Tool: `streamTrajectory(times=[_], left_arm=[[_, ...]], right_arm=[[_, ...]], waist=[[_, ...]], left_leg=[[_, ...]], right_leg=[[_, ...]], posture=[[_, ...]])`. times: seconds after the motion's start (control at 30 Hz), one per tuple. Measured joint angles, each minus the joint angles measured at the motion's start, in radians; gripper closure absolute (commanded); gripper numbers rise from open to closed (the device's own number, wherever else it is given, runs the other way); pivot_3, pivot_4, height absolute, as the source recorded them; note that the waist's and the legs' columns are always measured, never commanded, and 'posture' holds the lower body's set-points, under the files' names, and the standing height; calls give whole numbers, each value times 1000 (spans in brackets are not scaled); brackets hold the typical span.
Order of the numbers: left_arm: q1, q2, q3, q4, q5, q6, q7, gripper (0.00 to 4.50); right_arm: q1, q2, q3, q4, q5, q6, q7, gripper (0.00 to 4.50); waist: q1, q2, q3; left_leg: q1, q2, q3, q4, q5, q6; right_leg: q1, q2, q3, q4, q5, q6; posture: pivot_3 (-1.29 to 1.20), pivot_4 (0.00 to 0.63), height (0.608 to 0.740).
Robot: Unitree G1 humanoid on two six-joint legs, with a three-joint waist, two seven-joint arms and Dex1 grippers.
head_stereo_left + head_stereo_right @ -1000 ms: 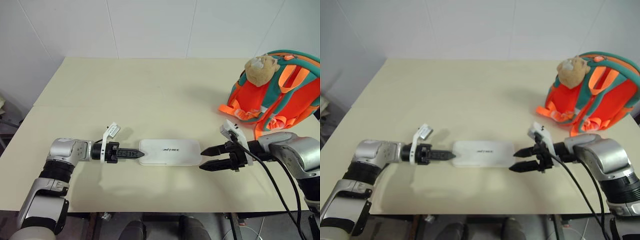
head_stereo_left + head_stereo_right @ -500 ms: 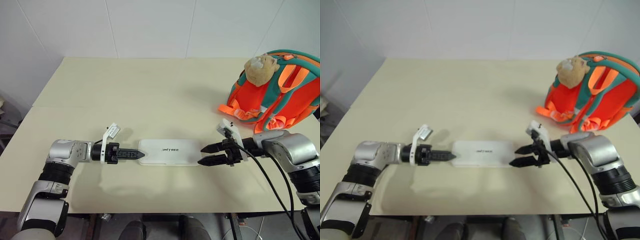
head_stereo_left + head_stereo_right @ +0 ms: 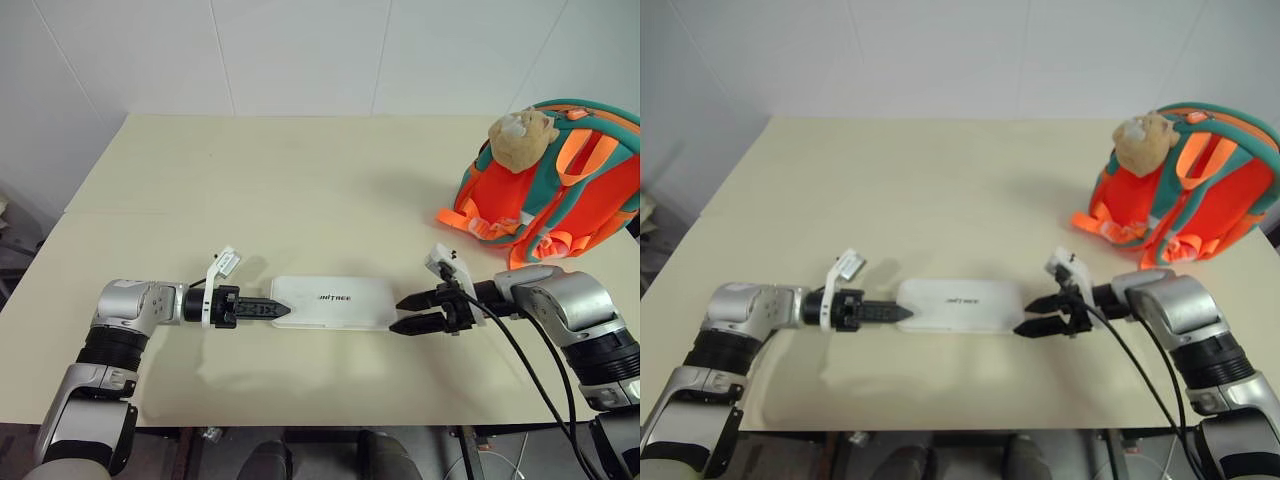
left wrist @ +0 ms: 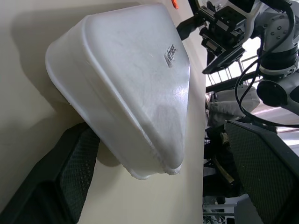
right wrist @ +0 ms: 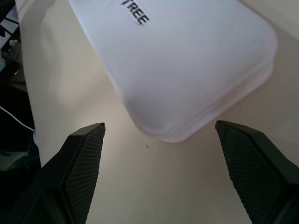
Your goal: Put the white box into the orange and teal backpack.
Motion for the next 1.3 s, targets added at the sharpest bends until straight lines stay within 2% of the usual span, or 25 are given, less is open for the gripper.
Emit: streamTrajectory(times=[0.17,0.5,0.83,1.13,1.2,1.3], left_arm=[[1,-6,0,1,0,-3,1,26],[-33,-79,-5,44,1,-6,18,26],[-50,-72,-42,45,3,-8,5,26],[-51,-86,-35,105,7,12,6,2796],[-52,-110,-21,114,-7,18,3,3084],[-52,-120,-10,115,-7,26,10,3146]], right_arm=[[-6,11,0,0,-7,-6,0,0],[-28,45,3,0,-34,-43,1,0],[-12,44,3,-6,-45,-54,5,0],[53,-21,-5,-37,-59,-71,35,0],[67,-34,-6,-58,-57,-68,37,0],[110,-51,-26,-96,-43,-62,37,0]], waist=[[0,0,0],[21,1,0],[20,1,-1],[2,1,-1],[3,0,-1],[3,0,-1]], left_leg=[[0,0,0,0,0,0],[0,0,0,0,0,0],[0,-1,0,0,0,0],[-2,0,1,-4,0,0],[-3,0,1,-3,0,0],[-3,0,1,-2,0,0]], right_leg=[[0,0,0,0,0,0],[0,0,0,0,0,0],[0,0,0,-1,0,0],[-1,0,0,-2,0,1],[-1,0,-1,-3,0,1],[-1,0,-1,-3,1,1]], posture=[[0,150,740],[0,150,740],[0,150,740],[0,150,740],[0,150,740],[0,150,740]])
